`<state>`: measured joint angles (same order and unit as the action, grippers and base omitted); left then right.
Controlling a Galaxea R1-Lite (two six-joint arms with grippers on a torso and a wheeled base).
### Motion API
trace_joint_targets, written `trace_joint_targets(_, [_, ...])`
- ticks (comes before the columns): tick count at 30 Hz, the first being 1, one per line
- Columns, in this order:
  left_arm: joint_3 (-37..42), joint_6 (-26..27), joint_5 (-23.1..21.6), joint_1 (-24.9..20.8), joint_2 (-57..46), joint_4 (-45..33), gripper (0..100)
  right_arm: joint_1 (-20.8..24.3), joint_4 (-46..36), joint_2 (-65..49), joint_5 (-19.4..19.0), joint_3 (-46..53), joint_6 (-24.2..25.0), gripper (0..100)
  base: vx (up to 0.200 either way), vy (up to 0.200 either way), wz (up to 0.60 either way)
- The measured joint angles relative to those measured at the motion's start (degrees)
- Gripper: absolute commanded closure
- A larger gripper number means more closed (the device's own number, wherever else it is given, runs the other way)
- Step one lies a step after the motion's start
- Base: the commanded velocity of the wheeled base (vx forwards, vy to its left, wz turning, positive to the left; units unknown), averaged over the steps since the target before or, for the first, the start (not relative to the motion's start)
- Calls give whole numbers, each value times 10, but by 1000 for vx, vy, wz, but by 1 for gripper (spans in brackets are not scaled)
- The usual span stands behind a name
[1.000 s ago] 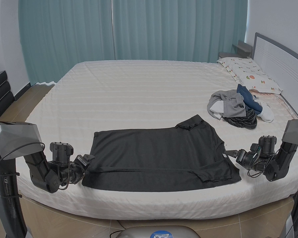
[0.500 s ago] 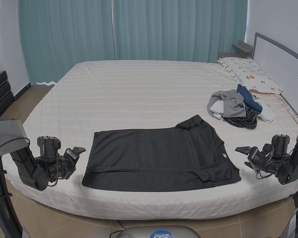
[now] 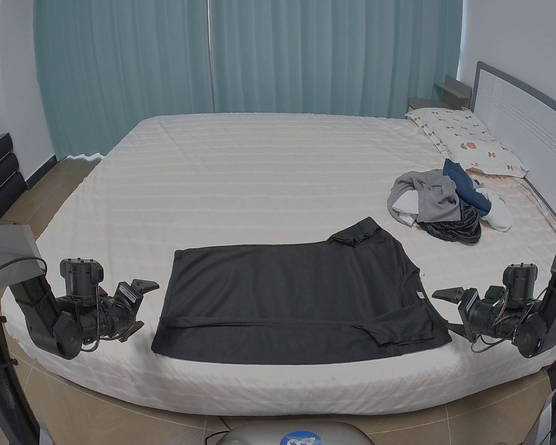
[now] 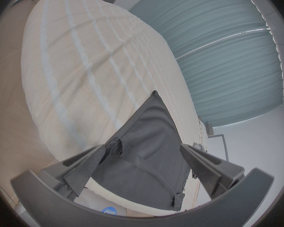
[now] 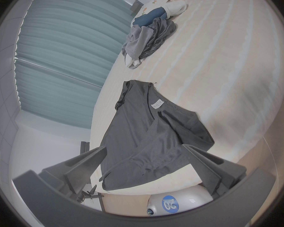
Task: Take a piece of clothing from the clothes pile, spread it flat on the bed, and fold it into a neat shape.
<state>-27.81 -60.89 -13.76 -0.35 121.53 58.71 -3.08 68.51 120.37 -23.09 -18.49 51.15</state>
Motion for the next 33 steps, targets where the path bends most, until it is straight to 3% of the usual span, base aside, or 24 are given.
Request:
trace_joint_targets(16, [-5,-1,-2,-1,8,0,0,5,0,24,1,2,-3,0,0,0,0])
trace_joint_targets(22, [-4,-1,-2,-4,12,0,0,28,0,25,11,5,-2,0,0,0,0])
trace_joint_targets(33, [-3,3,-2,-4,16,1,0,123,-2,43,123,13,8,0,0,0,0])
